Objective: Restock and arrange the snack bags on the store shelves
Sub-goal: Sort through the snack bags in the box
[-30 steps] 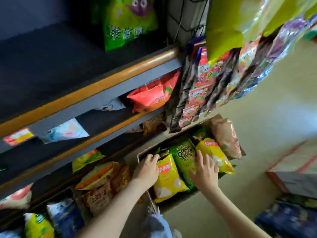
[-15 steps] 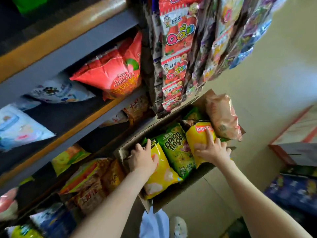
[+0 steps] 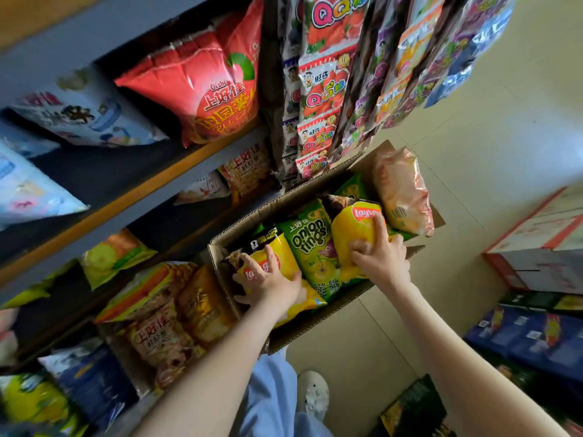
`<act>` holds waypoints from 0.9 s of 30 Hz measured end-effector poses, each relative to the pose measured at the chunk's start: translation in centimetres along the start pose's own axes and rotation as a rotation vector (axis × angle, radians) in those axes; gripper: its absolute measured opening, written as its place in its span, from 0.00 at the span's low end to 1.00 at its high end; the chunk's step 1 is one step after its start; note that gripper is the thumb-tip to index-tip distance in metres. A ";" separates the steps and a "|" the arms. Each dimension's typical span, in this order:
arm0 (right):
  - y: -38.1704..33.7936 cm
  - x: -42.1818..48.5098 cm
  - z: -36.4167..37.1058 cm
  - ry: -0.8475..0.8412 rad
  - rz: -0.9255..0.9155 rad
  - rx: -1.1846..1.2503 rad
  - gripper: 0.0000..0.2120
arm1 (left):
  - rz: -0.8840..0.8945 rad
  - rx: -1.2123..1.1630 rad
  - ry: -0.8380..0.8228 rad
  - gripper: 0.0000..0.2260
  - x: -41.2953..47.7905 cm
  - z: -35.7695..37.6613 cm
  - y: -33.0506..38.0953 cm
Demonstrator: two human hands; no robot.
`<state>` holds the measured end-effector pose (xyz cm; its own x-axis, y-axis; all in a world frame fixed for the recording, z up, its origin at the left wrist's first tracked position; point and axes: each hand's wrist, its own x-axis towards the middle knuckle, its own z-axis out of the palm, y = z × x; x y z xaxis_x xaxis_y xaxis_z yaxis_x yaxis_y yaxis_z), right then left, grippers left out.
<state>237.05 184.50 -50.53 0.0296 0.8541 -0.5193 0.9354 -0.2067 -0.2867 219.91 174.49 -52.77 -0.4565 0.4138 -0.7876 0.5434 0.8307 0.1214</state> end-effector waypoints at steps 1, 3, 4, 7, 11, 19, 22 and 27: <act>-0.3 -0.9 -0.5 0.011 -0.023 0.020 0.42 | 0.012 0.008 -0.002 0.38 -0.5 -0.4 0.2; -1.3 -2.9 -1.5 0.028 -0.083 0.062 0.42 | 0.070 -0.030 -0.002 0.37 -2.0 -1.9 0.9; -1.9 -4.1 -2.1 0.030 -0.112 0.092 0.42 | 0.110 -0.119 -0.022 0.36 -3.0 -2.9 1.5; -4.1 -7.9 -4.0 0.028 -0.221 0.168 0.43 | 0.206 -0.705 -0.221 0.31 -6.5 -6.1 3.2; -7.2 -13.2 -6.5 0.056 -0.388 0.065 0.44 | 0.164 -1.005 -0.219 0.40 -11.6 -9.9 3.2; -10.1 -17.4 -8.2 -0.229 -0.610 0.294 0.41 | 0.139 -1.117 0.036 0.37 -14.7 -14.7 -5.7; -9.5 -15.9 -4.9 -0.098 -0.504 0.232 0.38 | 0.091 -1.147 0.078 0.36 -13.1 -14.0 -10.5; -8.2 -12.4 3.8 -0.159 -0.308 0.068 0.42 | -0.026 -1.161 0.153 0.31 -8.6 -10.8 -17.3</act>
<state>227.65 173.84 -44.77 -0.3102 0.7977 -0.5172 0.8663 0.0131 -0.4993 206.82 160.55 -41.54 -0.5812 0.3668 -0.7264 -0.4004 0.6482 0.6477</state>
